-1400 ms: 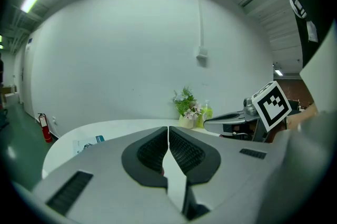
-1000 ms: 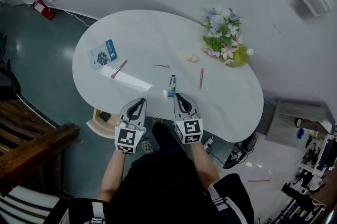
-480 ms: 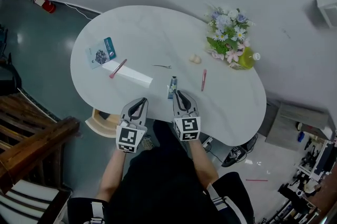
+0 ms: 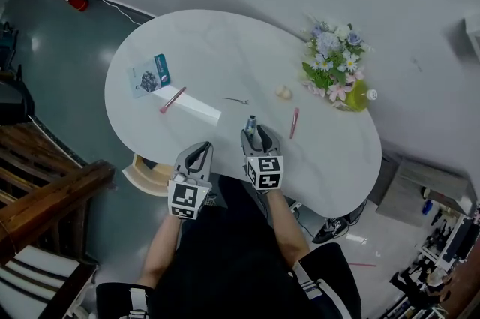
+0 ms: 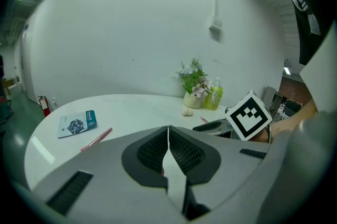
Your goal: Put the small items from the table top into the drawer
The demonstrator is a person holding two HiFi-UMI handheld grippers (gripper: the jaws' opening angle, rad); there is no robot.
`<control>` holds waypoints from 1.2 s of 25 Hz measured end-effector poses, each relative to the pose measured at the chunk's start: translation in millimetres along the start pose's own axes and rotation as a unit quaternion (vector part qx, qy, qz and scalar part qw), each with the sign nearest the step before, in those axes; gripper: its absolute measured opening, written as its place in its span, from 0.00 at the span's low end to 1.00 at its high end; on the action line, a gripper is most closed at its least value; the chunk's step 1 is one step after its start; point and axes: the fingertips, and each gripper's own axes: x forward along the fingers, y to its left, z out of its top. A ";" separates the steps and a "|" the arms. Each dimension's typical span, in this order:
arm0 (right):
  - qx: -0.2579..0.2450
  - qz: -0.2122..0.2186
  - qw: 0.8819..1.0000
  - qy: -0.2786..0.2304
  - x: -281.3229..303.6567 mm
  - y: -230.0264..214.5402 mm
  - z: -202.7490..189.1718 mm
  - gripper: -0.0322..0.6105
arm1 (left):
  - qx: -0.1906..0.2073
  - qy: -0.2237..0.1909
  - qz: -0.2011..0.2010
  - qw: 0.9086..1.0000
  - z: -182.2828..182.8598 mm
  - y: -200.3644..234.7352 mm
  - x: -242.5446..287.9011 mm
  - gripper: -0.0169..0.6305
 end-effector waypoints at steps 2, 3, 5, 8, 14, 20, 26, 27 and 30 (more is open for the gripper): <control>0.003 0.002 1.000 0.012 6.0 -1.0 -5.1 0.35 | -0.003 0.002 0.003 1.000 -1.0 2.9 0.9 0.06; 0.004 0.002 1.000 0.017 8.1 -1.4 -7.5 0.35 | -0.003 0.003 0.004 1.000 -1.6 4.1 1.3 0.06; 0.006 0.003 1.000 0.025 11.3 -3.0 -11.9 0.36 | -0.004 0.006 0.006 1.000 -2.3 5.7 2.6 0.06; 0.006 -0.005 0.999 0.035 14.6 -6.9 -16.8 0.35 | -0.006 0.009 0.007 1.000 -3.9 7.9 4.7 0.06; -0.004 -0.006 0.998 0.059 17.5 -6.1 -22.1 0.35 | -0.006 0.014 0.009 1.000 -5.3 8.9 7.3 0.06; -0.014 -0.010 0.997 0.072 20.4 -6.5 -23.9 0.30 | -0.007 0.012 0.016 1.000 -5.0 11.6 6.4 0.06; -0.014 -0.003 0.998 0.063 21.1 -2.8 -20.0 0.27 | -0.008 0.011 0.026 1.000 -5.1 13.9 0.2 0.06; -0.013 0.000 0.998 0.061 20.3 -2.0 -19.0 0.27 | -0.008 0.010 0.027 1.000 -5.0 13.8 -1.0 0.06; -0.014 0.007 0.999 0.050 14.8 1.7 -11.1 0.26 | -0.008 0.006 0.035 0.999 -4.4 15.0 -6.0 0.06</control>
